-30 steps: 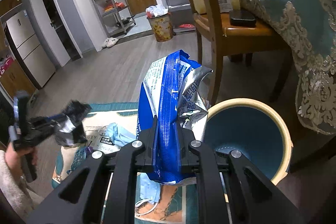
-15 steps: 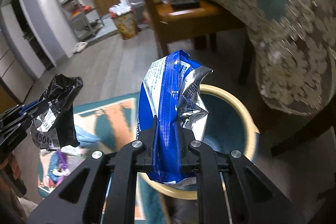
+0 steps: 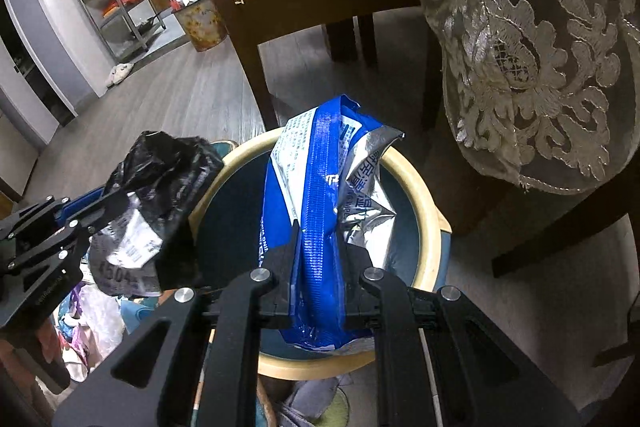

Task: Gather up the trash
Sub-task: 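Carry the wrapper and black bag over the wastebasket and open both tools, then move both open tools back over the cushion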

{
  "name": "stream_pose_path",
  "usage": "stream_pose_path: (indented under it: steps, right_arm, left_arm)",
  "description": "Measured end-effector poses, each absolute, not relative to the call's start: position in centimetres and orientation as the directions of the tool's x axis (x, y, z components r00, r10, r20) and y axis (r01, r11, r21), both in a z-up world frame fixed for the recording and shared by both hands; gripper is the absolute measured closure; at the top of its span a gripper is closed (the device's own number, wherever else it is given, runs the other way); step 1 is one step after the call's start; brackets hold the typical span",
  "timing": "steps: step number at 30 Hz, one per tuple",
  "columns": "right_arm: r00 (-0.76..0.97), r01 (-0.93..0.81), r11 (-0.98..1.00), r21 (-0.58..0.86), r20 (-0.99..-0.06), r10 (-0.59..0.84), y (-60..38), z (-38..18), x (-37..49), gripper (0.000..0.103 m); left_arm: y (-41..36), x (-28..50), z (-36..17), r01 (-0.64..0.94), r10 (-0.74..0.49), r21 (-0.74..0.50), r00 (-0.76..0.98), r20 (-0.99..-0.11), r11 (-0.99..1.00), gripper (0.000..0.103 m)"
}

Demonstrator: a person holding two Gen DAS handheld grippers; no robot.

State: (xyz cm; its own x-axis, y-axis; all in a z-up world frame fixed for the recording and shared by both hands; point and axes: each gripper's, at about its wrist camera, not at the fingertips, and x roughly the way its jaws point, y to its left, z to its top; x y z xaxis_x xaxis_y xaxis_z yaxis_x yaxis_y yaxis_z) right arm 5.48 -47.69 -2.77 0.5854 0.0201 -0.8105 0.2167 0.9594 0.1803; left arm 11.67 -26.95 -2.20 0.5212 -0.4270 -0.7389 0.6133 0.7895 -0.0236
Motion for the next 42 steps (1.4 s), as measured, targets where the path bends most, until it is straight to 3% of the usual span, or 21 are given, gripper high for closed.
stream_pose_path:
  steps: [4, 6, 10, 16, 18, 21, 23, 42]
  right_arm:
    - [0.595, 0.216, 0.957, 0.192, -0.804, 0.027, -48.0, -2.7, 5.7, 0.079]
    - [0.597, 0.216, 0.957, 0.193, -0.802, 0.027, -47.9, -2.6, 5.7, 0.072]
    - [0.605, 0.217, 0.956, 0.198, -0.796, 0.028, -47.9, -2.3, 5.7, 0.062]
    - [0.626, 0.197, 0.959, 0.203, -0.779, 0.036, -46.8, -1.2, 5.8, 0.037]
    - [0.635, 0.188, 0.960, 0.206, -0.771, 0.041, -46.2, -0.8, 5.8, 0.027]
    - [0.652, 0.172, 0.963, 0.208, -0.757, 0.047, -45.3, -0.2, 5.8, 0.014]
    - [0.661, 0.164, 0.964, 0.211, -0.749, 0.052, -44.7, 0.2, 5.7, 0.006]
    - [0.679, 0.069, 0.977, 0.203, -0.727, 0.103, -35.1, 1.6, 4.4, 0.006]
  left_arm:
    - [-27.4, 11.7, -2.3, 0.616, -0.438, -0.029, 0.524, -0.731, 0.787, 0.078]
    - [-27.5, 11.7, -2.4, 0.615, -0.431, -0.020, 0.528, -0.732, 0.788, 0.067]
    - [-26.8, 11.7, -2.2, 0.605, -0.420, -0.009, 0.543, -0.727, 0.796, 0.061]
    - [-24.3, 11.6, -0.9, 0.571, -0.409, -0.007, 0.579, -0.705, 0.821, 0.037]
    - [-23.3, 11.4, -0.3, 0.560, -0.406, -0.008, 0.592, -0.696, 0.829, 0.024]
    - [-21.9, 11.1, 0.4, 0.548, -0.403, -0.007, 0.606, -0.685, 0.836, 0.013]
    - [-20.8, 10.8, 1.0, 0.538, -0.398, -0.001, 0.622, -0.675, 0.843, 0.011]
    - [-6.6, 7.0, 4.1, 0.407, -0.290, 0.031, 0.702, -0.650, 0.913, 0.009]
